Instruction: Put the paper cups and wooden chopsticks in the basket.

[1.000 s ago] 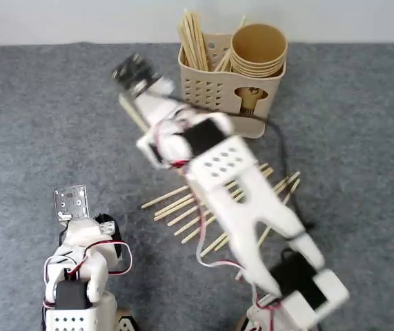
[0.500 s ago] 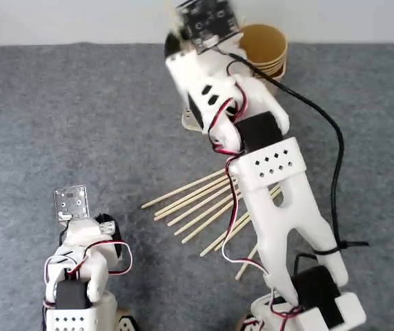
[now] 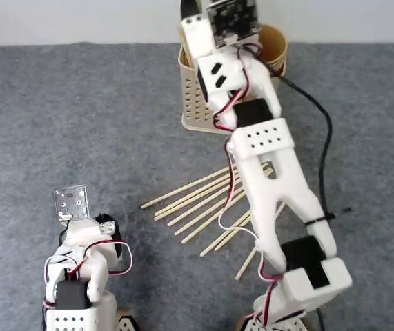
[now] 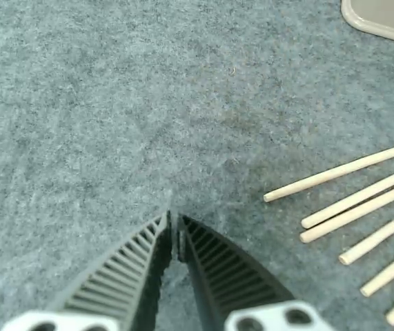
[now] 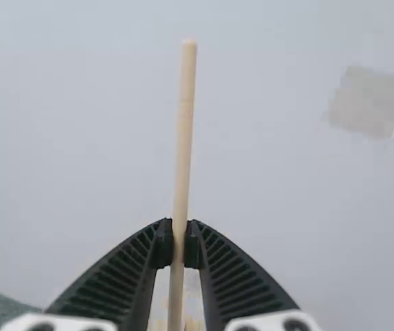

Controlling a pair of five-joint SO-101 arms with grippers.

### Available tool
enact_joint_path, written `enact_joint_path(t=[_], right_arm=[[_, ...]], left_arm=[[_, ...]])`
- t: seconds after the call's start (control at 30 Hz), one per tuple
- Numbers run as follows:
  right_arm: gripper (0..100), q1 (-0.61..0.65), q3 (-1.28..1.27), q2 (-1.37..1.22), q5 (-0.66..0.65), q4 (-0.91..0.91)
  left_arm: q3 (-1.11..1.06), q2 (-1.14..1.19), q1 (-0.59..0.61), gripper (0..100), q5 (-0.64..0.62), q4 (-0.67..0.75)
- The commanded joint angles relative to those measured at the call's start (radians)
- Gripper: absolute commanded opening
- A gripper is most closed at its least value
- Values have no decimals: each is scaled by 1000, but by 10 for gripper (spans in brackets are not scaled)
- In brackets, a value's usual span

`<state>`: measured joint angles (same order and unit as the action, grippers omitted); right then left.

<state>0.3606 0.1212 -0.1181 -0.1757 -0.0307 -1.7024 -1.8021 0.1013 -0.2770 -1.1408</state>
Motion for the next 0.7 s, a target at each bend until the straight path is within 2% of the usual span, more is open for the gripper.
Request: enact_joint_path(t=[0.0, 0.1, 0.23, 0.3, 0.43, 0.57, 0.67], right_arm=[[9, -13, -14, -16, -9, -27], [17, -13, -46, -27, -9, -27], [141, -15, -78, -15, -11, -13], [165, -16, -89, 15, -11, 35], [99, -2, -121, 124, -5, 186], [8, 21, -256, 288, -2, 309], [17, 47, -420, 430, -3, 332]], left_arm=[[19, -14, 2, 14, 5, -3], [19, -14, 2, 14, 5, -3], [19, -14, 2, 14, 5, -3], [19, -14, 2, 14, 5, -3], [19, -14, 2, 14, 5, -3], [19, -14, 2, 14, 5, -3], [19, -14, 2, 14, 5, -3]])
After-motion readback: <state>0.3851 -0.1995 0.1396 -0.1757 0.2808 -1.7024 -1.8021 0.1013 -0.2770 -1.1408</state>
